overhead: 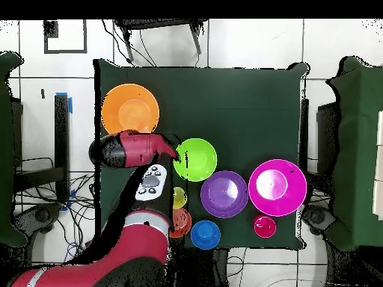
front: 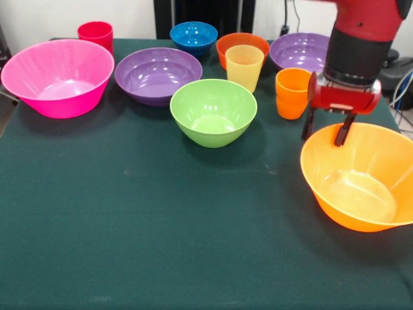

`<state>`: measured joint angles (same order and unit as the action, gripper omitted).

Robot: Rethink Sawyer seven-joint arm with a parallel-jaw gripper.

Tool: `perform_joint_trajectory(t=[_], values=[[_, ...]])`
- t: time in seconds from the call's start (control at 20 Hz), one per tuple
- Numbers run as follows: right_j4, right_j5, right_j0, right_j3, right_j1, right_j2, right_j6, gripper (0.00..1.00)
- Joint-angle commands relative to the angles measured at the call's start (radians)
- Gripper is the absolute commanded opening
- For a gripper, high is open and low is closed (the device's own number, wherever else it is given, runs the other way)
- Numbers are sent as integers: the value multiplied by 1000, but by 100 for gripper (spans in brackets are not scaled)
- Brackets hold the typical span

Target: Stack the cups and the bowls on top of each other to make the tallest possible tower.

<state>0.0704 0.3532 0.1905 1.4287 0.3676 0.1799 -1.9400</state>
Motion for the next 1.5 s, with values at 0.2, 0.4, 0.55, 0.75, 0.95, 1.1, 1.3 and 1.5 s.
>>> perform_joint_trajectory(t=[0.2,0.4,0.55,0.75,0.95,1.1,1.3,1.5], values=[[33,203,47,-80,29,31,-169,100],[48,220,85,-80,39,54,-207,100],[72,158,77,-108,4,21,-205,100],[86,106,87,-171,-69,32,-208,100],[104,51,72,-188,-118,7,-198,100],[108,-5,78,-217,-164,24,-200,100],[86,-76,55,-245,-219,15,-157,100],[55,-132,13,-226,-241,-30,-99,100]])
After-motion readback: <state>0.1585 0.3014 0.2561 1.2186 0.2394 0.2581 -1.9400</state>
